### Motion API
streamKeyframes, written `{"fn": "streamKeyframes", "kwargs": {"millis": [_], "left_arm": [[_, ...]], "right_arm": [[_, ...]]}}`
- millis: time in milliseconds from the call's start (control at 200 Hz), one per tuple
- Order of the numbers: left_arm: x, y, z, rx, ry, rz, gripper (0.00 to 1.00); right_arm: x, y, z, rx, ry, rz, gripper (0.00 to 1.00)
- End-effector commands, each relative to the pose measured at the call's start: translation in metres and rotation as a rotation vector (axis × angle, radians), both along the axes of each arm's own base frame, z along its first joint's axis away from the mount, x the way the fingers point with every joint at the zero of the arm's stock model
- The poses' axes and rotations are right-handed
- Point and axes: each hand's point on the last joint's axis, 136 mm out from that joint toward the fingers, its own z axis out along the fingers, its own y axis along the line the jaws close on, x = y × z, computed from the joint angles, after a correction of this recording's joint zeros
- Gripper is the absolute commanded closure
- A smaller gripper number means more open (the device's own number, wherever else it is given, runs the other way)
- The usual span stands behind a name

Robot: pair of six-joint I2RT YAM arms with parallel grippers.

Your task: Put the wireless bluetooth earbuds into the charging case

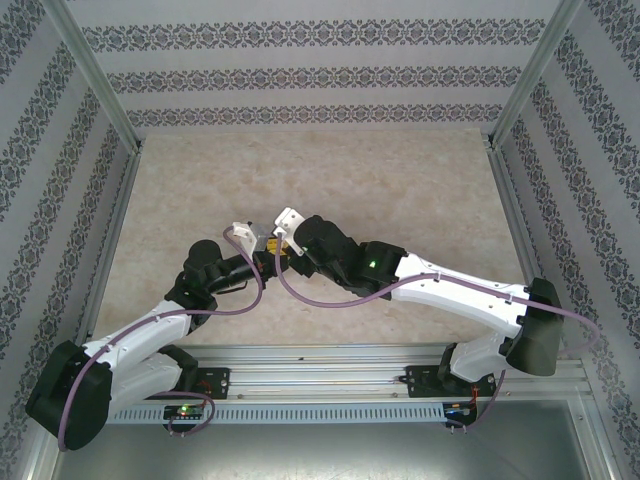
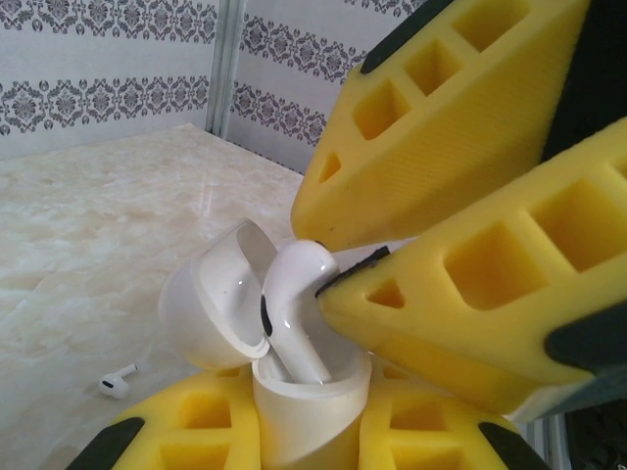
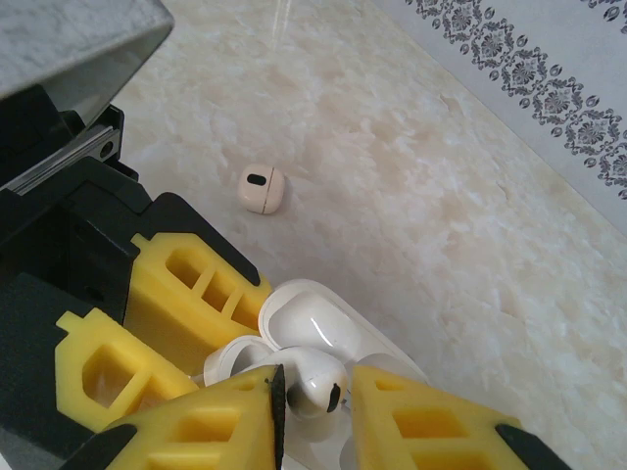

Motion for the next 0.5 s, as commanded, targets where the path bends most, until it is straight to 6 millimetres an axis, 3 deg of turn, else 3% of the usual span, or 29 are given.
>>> {"fn": "streamKeyframes", "kwargs": {"millis": [0, 195, 495], "left_arm": [[0.002, 0.000, 0.029, -0.052, -0.086, 0.018, 1.00], [0.003, 0.000, 0.028, -0.050, -0.088, 0.018, 1.00], [0.004, -0.001, 0.027, -0.047, -0.086, 0.017, 1.00]], "right_arm": [[-0.029, 0.013, -0.013, 0.002, 0.072, 0.108, 0.70], [-0.030, 0.011, -0.007, 0.011, 0.061, 0.104, 0.61], [-0.031, 0.003, 0.025, 0.097, 0.048, 0.091, 0.52]]}}
